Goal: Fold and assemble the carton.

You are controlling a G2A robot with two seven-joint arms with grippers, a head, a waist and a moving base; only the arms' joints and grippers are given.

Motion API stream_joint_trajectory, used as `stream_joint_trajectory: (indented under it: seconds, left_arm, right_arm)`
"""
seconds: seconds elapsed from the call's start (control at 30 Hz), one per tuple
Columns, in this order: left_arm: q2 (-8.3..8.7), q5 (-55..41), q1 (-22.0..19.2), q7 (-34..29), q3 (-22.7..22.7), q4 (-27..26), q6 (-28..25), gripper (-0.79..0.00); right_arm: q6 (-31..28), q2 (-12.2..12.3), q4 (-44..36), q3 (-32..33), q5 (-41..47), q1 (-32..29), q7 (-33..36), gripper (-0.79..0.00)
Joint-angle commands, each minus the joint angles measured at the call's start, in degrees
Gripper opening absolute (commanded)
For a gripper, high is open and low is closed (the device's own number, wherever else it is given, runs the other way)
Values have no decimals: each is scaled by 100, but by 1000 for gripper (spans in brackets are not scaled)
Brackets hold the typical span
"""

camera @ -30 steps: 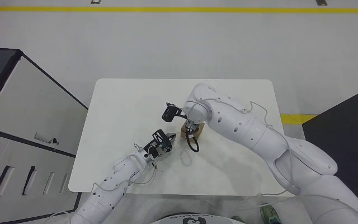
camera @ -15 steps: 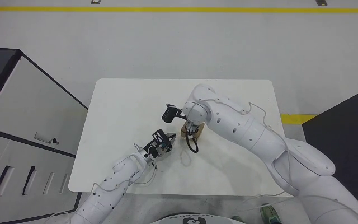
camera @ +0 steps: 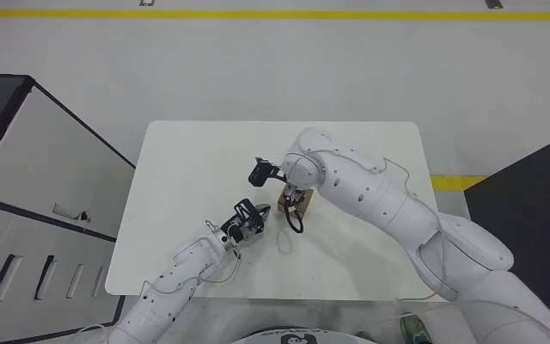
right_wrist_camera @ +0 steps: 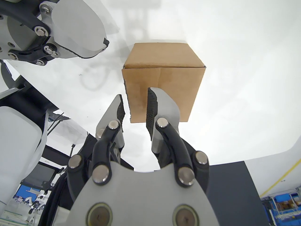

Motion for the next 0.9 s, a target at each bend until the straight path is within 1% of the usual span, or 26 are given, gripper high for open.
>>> stream_joint_trajectory:
  seconds: [0.0,0.2,0.5,0.6,0.73,0.8,0.87]
  left_arm:
    - [0,0,0,0,0,0,0,-785]
    - [0,0,0,0,0,0,0,-785]
    - [0,0,0,0,0,0,0,-785]
    - [0,0,0,0,0,0,0,-785]
    - [0,0,0,0,0,0,0,-785]
    - [0,0,0,0,0,0,0,-785]
    - [0,0,0,0,0,0,0,-785]
  right_arm:
    - [21,15,-18,68,49,-17,-13,-545]
    - [-72,43,-45,182,302,-107,69,-591]
    - [-144,20,236,179,481,-205,26,-594]
    - [-148,8,300,190,529,-197,12,-579]
    - [-117,33,318,429,806,-125,-91,-573]
    - [-74,78,313,627,983,-93,-104,-551]
    - [-30,144,303,876,1193,-85,-122,-505]
